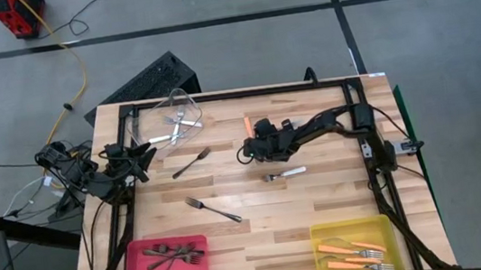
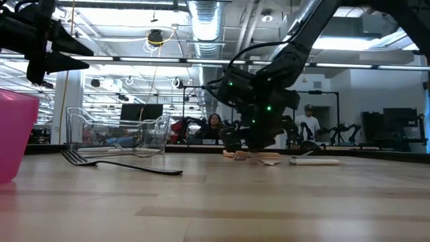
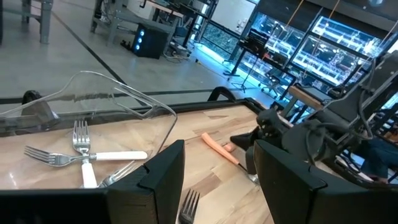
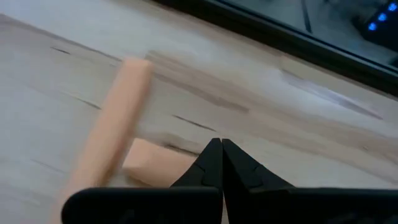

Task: Sort silverware by color (type)
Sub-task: Put the orange fork into the yellow bin

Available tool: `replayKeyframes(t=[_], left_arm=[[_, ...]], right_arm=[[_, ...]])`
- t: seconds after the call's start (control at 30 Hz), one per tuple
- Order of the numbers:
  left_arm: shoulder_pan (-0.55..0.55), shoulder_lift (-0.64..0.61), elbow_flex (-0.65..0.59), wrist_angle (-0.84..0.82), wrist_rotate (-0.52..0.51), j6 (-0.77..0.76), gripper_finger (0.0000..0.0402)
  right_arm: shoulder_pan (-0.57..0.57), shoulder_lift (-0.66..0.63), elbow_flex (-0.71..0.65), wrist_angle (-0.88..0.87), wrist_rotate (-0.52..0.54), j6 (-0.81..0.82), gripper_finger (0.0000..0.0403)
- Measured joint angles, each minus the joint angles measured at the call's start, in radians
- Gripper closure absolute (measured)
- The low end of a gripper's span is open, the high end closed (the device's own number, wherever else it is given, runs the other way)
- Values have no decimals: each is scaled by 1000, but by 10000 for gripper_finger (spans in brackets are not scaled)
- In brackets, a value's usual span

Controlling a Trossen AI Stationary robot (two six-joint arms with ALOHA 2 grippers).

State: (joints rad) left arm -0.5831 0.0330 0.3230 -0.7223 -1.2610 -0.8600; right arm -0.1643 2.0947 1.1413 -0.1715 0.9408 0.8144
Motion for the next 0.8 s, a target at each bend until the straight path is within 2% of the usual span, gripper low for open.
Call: replayKeyframes(t=[0.2,0.4,0.57,0.67,0.8], left_arm=[[0,0,0,0,0,0,223],[0,0,0,0,1,0,223],[0,0,0,0,8,0,223],[0,0,0,0,11,0,223],[0,0,0,-1,18,0,223]], right_arm=[[43,15,3,84,-66,-46,384],[120,2,1,211,-181,-109,384],[178,-55,-3,205,-181,-122,376],[209,-129,-1,202,-176,-205,360],[240,-239,-1,157,-184,-406,330]])
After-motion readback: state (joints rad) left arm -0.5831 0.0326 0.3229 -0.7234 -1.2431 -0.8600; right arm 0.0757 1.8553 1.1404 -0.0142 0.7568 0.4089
